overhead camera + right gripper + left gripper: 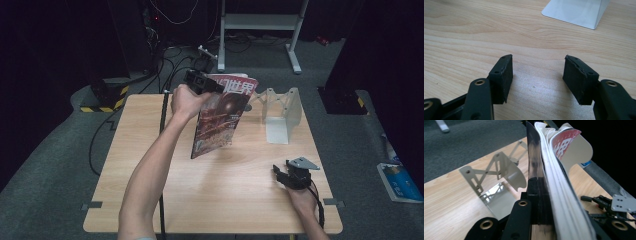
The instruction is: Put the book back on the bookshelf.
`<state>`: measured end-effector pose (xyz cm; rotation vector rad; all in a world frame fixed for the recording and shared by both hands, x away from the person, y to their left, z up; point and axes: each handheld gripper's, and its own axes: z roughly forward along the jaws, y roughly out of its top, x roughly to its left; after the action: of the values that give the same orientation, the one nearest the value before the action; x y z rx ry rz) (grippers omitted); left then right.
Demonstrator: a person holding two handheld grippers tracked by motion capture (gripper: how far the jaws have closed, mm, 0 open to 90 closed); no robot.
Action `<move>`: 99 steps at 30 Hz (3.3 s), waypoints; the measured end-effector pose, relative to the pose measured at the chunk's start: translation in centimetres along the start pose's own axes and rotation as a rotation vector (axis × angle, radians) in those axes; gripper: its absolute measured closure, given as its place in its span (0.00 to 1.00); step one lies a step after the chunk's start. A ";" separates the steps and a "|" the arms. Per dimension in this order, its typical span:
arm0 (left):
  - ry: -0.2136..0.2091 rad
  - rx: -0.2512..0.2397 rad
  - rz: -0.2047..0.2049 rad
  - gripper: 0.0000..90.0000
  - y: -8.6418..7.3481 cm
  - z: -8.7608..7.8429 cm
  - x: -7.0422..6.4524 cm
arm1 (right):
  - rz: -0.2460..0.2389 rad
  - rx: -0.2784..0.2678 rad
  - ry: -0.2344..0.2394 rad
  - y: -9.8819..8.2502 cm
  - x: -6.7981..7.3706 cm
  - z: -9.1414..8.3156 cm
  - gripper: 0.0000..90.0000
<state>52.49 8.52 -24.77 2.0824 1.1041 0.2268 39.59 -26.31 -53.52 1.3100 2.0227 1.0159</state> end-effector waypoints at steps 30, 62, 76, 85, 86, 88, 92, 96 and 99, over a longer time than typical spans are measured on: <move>0.173 -0.179 -0.082 0.93 -0.9 1.3 1.4 | 0.011 0.002 -0.009 0.0 0.0 -0.1 0.44; 0.223 -0.261 -0.147 0.93 -2.6 4.8 2.8 | 0.031 0.005 -0.031 0.0 -0.2 -0.1 0.45; 0.206 -0.175 -0.102 0.89 -3.0 5.2 2.5 | 0.027 0.005 -0.026 -0.1 -0.2 -0.1 0.43; 0.199 -0.098 -0.099 0.90 -3.2 4.6 2.8 | 0.025 0.004 -0.025 -0.1 -0.2 -0.1 0.43; 0.197 -0.091 -0.104 0.91 -3.1 4.6 2.8 | 0.024 0.003 -0.024 -0.1 -0.2 -0.1 0.43; 0.194 -0.072 -0.112 0.90 -3.1 4.5 2.8 | 0.024 0.004 -0.024 -0.1 -0.2 -0.1 0.43; 0.186 -0.037 -0.121 0.91 -3.2 4.4 2.8 | 0.022 0.003 -0.024 -0.1 -0.2 -0.1 0.43; 0.188 -0.006 -0.110 0.91 -3.3 4.3 2.6 | 0.022 0.003 -0.021 -0.1 -0.2 -0.1 0.42; 0.188 0.007 -0.103 0.92 -3.3 4.3 2.2 | 0.020 0.003 -0.020 -0.1 -0.2 -0.1 0.42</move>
<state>53.79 9.06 -30.42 2.0354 1.3223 0.3741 39.57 -26.51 -53.52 1.3395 2.0008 1.0057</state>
